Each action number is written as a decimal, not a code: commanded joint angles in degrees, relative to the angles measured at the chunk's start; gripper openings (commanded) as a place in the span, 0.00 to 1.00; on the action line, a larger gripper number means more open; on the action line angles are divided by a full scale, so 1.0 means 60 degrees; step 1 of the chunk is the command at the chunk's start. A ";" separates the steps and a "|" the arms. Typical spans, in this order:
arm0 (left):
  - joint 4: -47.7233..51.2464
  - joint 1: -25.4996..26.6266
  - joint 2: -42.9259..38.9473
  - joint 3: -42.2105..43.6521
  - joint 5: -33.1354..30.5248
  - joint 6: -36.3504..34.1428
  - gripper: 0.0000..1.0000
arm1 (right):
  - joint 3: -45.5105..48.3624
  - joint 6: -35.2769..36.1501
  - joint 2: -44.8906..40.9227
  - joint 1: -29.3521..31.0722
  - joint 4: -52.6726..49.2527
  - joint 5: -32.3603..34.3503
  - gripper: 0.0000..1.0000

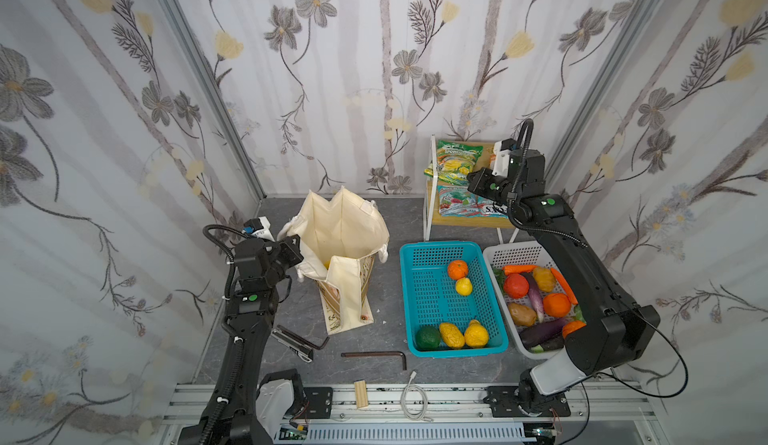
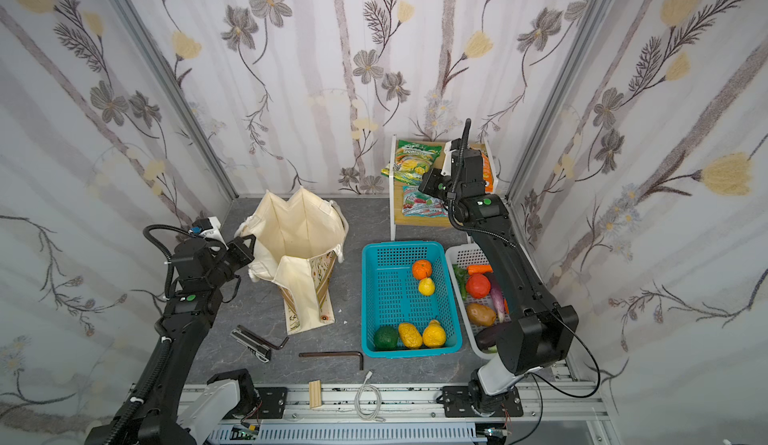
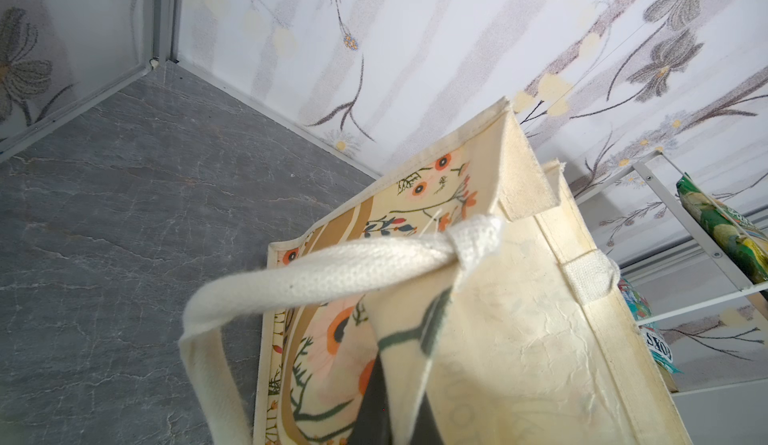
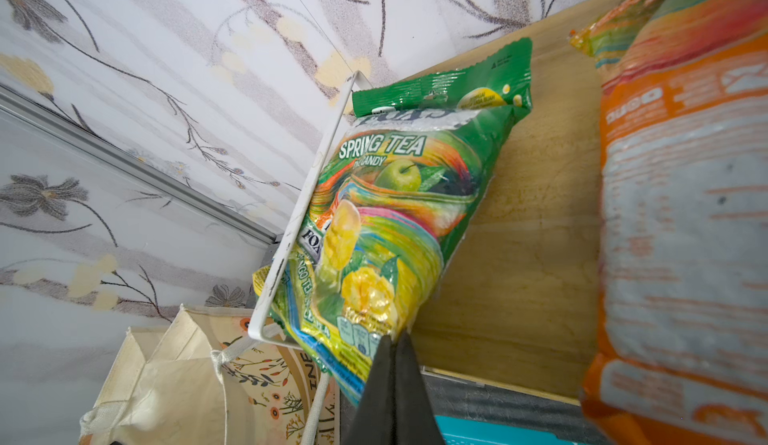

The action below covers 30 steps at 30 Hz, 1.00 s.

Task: Place the food into the grocery bag and tie it
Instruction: 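Close the right gripper on the green Spring Tea candy bag and lift it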

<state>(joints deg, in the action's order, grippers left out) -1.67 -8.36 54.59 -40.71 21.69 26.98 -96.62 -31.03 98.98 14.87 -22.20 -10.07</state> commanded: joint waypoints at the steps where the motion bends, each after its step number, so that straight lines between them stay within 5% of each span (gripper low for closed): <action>1: 0.0029 -0.0006 -0.0020 -0.0056 0.0163 0.0012 0.00 | -0.0103 0.0100 -0.0214 -0.0003 0.0385 0.0333 0.00; 22: 0.0030 0.0003 -0.0060 -0.0056 0.0179 0.0015 0.00 | -0.0496 0.0341 -0.0202 -0.0113 -0.0188 0.0766 0.02; 30: 0.0030 0.0002 -0.0073 -0.0056 0.0178 0.0013 0.00 | 0.0107 0.0151 -0.0496 -0.0106 0.0083 0.0630 0.38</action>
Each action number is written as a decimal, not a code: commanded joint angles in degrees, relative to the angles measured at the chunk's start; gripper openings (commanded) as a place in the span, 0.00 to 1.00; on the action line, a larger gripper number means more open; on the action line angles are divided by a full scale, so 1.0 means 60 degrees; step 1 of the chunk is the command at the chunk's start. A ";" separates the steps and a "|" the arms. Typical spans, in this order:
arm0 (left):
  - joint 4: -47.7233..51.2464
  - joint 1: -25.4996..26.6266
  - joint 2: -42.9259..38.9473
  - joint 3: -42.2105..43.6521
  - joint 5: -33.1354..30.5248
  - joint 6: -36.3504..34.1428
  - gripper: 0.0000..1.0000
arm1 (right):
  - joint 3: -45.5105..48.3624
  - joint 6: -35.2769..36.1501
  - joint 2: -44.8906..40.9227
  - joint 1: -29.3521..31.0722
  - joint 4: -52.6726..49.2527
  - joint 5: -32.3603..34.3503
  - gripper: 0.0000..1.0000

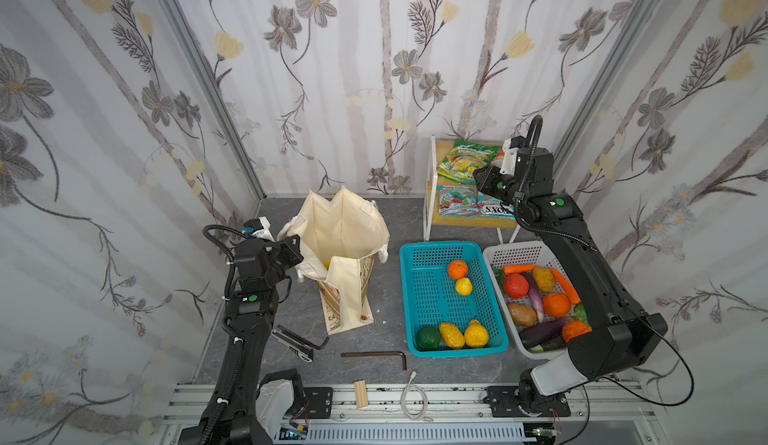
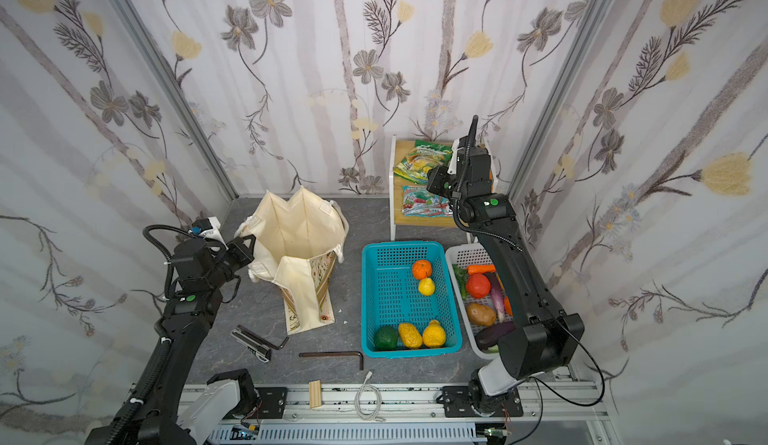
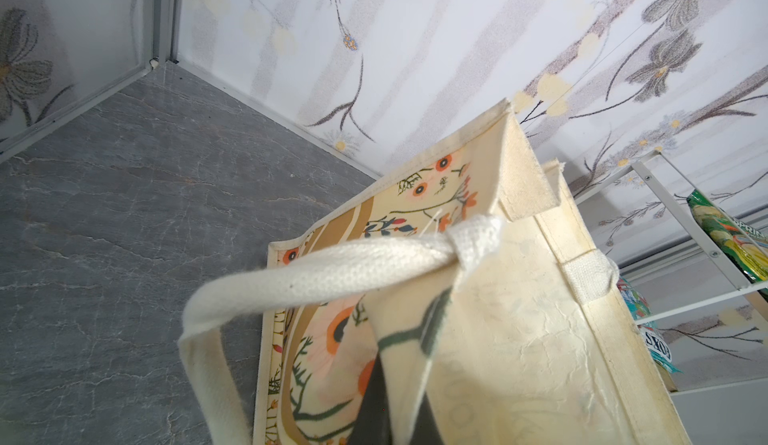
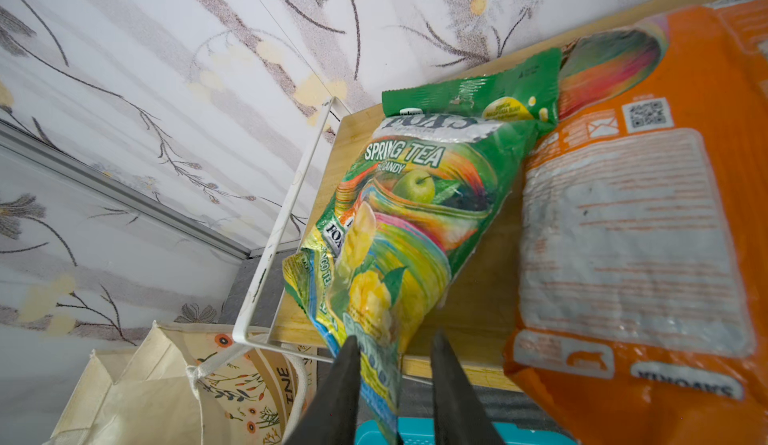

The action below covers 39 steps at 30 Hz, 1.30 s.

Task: Place the food into the grocery bag and tie it
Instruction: 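Close the right gripper on the green Spring Tea candy bag and lift it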

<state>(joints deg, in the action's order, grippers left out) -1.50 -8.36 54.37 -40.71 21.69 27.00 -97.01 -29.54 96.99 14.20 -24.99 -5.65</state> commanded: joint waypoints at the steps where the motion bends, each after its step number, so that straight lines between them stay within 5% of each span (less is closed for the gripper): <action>1: 0.0001 0.0002 -0.0038 -0.0056 0.0179 0.0007 0.00 | 0.0262 -0.0106 -0.0221 0.0005 0.0602 -0.0109 0.43; 23: 0.0001 0.0002 -0.0023 -0.0056 0.0193 0.0002 0.00 | 0.0704 -0.0686 0.0156 0.0035 0.1426 -0.1117 0.47; 26: 0.0001 -0.0001 -0.0030 -0.0056 0.0199 0.0011 0.00 | 0.0598 -0.0650 0.0284 0.0046 0.1347 -0.1105 0.38; 31: 0.0001 -0.0001 -0.0037 -0.0056 0.0197 0.0002 0.00 | 0.0583 -0.0617 0.0262 0.0038 0.1309 -0.1036 0.08; 39: 0.0001 0.0002 -0.0038 -0.0056 0.0226 0.0020 0.00 | 0.0239 -0.0494 -0.0105 0.0050 0.1115 -0.0941 0.00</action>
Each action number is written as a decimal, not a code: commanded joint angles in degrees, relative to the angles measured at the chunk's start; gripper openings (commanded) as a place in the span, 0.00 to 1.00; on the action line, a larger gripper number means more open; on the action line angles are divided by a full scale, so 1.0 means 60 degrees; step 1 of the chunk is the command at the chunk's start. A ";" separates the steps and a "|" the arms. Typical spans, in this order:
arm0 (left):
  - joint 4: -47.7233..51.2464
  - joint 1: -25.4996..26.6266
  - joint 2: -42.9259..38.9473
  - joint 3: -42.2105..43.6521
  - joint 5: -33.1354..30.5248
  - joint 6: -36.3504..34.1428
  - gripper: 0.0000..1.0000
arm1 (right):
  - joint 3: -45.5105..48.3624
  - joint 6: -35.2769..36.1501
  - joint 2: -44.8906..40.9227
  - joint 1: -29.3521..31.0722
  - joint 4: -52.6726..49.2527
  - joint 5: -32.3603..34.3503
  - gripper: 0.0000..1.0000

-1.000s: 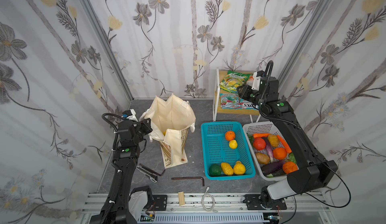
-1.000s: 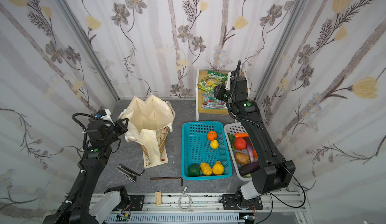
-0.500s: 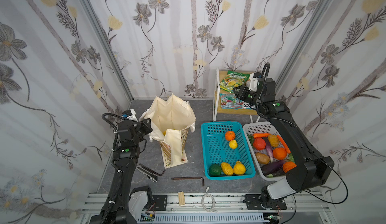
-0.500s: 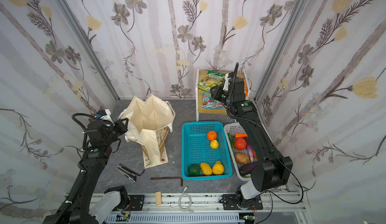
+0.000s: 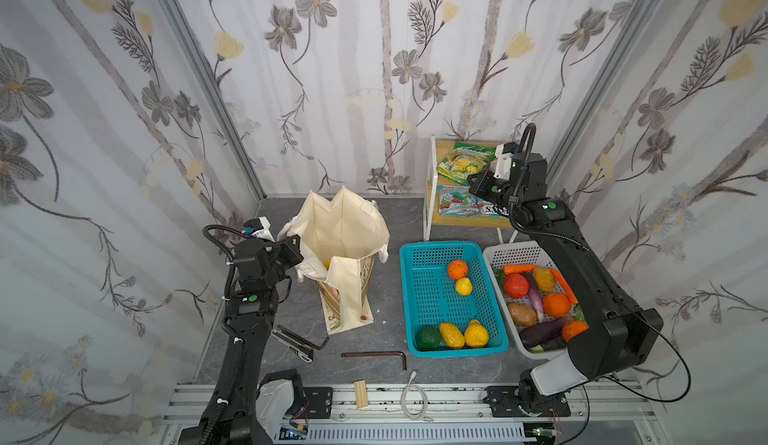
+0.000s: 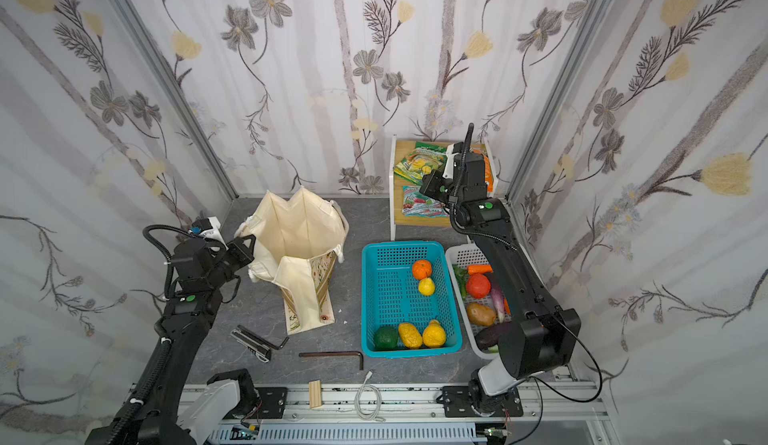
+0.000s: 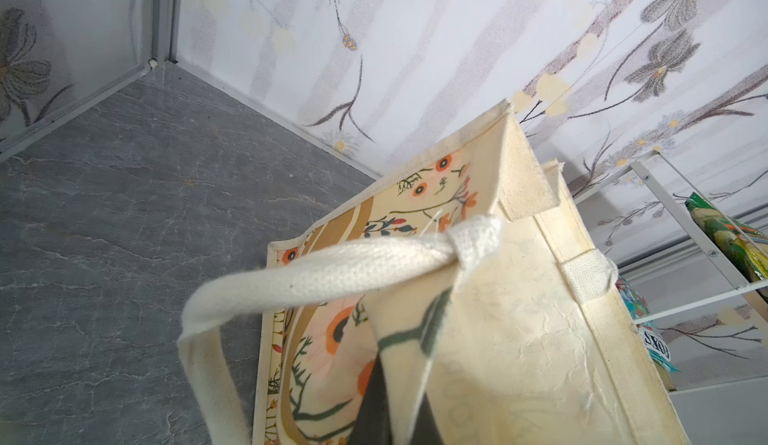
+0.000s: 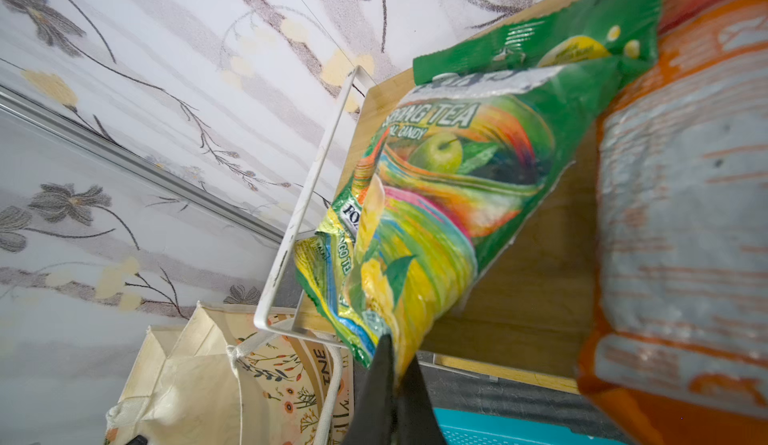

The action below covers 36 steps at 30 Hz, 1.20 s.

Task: Place the food into the grocery bag and tie it
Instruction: 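Close the right gripper on the green Spring Tea candy bag and lift it, then carry the green candy bag with the right gripper into the tote bag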

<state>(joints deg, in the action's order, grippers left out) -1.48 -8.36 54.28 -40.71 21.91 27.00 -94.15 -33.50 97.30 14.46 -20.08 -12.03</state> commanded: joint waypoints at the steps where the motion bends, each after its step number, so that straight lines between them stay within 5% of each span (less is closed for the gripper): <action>1: -0.0003 0.0002 -0.0024 -0.0056 0.0186 0.0025 0.00 | -0.0370 0.0198 -0.0174 0.0012 0.0218 0.0133 0.00; 19: -0.0008 -0.0001 -0.0038 -0.0056 0.0212 0.0055 0.00 | -0.3119 0.1100 0.0242 0.0762 -0.1181 0.0530 0.00; 28: -0.0015 0.0014 0.0002 -0.0056 0.0245 0.0069 0.00 | -0.3296 0.1350 -0.0292 0.2938 -0.1073 0.1353 0.00; 36: -0.0018 0.0024 0.0035 -0.0056 0.0351 0.0084 0.00 | -0.3294 0.1133 0.0408 0.4694 -0.0563 0.0733 0.00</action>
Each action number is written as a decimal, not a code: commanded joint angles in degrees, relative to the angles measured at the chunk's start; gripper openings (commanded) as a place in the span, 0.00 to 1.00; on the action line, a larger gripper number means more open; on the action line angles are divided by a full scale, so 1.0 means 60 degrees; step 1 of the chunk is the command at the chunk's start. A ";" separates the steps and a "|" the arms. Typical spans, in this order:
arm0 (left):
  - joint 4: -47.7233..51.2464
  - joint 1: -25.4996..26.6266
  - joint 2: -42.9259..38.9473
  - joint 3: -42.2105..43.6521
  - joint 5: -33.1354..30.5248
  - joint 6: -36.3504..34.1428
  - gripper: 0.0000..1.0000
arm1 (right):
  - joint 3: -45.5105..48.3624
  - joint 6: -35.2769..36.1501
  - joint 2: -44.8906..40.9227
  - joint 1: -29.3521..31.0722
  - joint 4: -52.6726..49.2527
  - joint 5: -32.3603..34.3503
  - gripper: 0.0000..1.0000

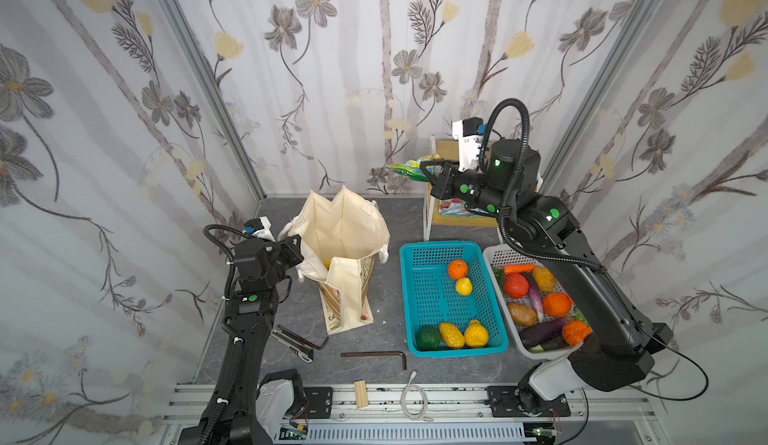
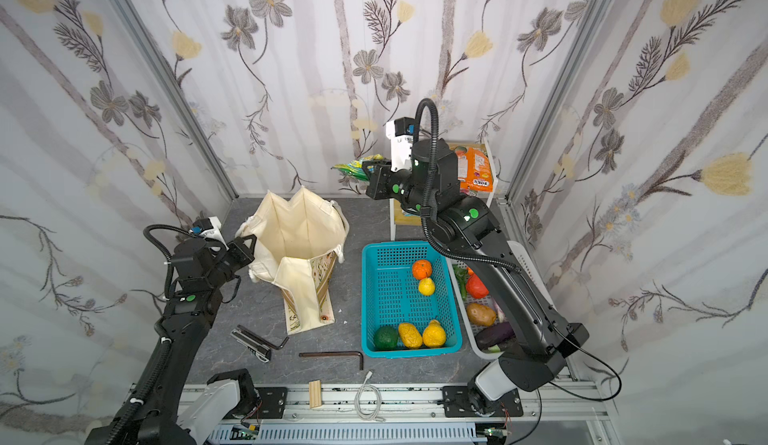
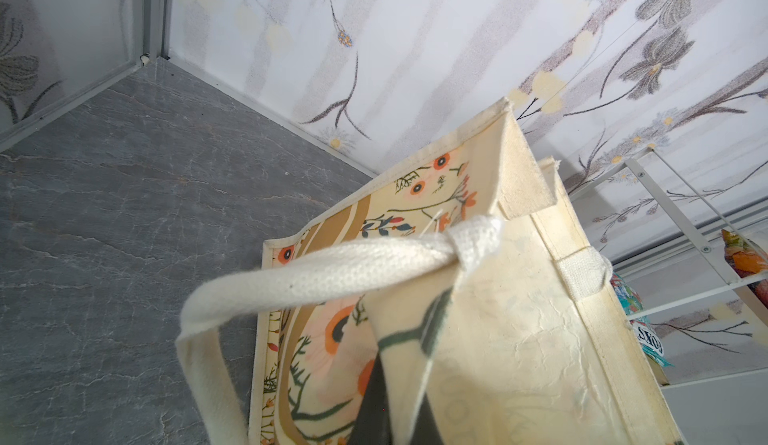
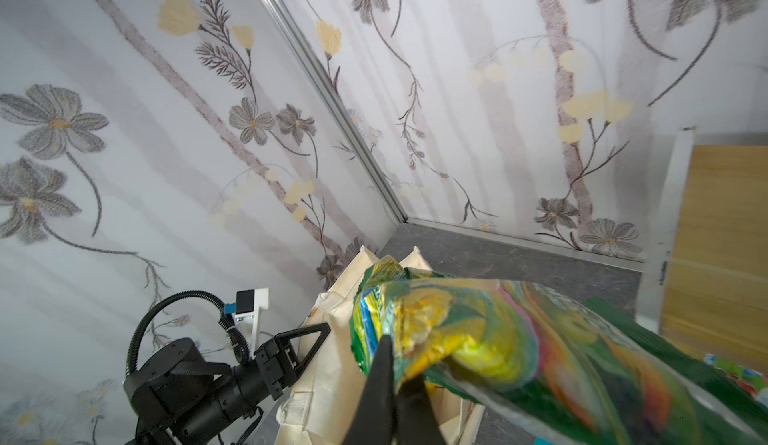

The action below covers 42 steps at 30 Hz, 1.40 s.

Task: Place the food into the grocery bag and tie it
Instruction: 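Carry the green candy bag with the right gripper into the tote bag, then open the right gripper to drop the candy bag inside the tote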

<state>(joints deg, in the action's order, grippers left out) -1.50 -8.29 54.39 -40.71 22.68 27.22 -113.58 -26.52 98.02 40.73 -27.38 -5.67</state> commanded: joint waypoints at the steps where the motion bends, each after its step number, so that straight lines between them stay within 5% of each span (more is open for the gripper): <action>1: -0.0014 0.0020 0.0031 -0.0063 0.0228 0.0047 0.00 | -0.0064 -0.0074 0.0426 0.0432 0.0748 -0.0469 0.00; 11: -0.0014 0.0061 0.0127 -0.0085 0.0388 0.0076 0.00 | -0.0664 -0.0716 0.2534 0.1696 0.1377 -0.2103 0.00; 19: -0.0014 0.0078 0.0135 -0.0082 0.0368 0.0059 0.00 | -0.0815 -0.1042 0.4364 0.1752 0.1520 -0.2144 0.00; 26: -0.0014 0.0078 0.0178 -0.0089 0.0396 0.0075 0.00 | -0.0794 -0.0958 0.5471 0.1776 0.1215 -0.1343 0.00; 32: -0.0026 0.0077 0.0299 -0.0085 0.0531 0.0128 0.00 | -0.0789 -0.0779 0.5957 0.1855 0.0096 0.0527 0.00; 42: -0.0016 0.0176 0.0892 -0.0140 0.0937 0.0127 0.00 | 0.0602 -0.0764 0.4880 0.2235 -0.0542 0.2358 0.00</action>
<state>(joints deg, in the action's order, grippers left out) -1.93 -7.60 58.78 -41.17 26.61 28.36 -111.74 -31.22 128.92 53.74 -31.09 3.16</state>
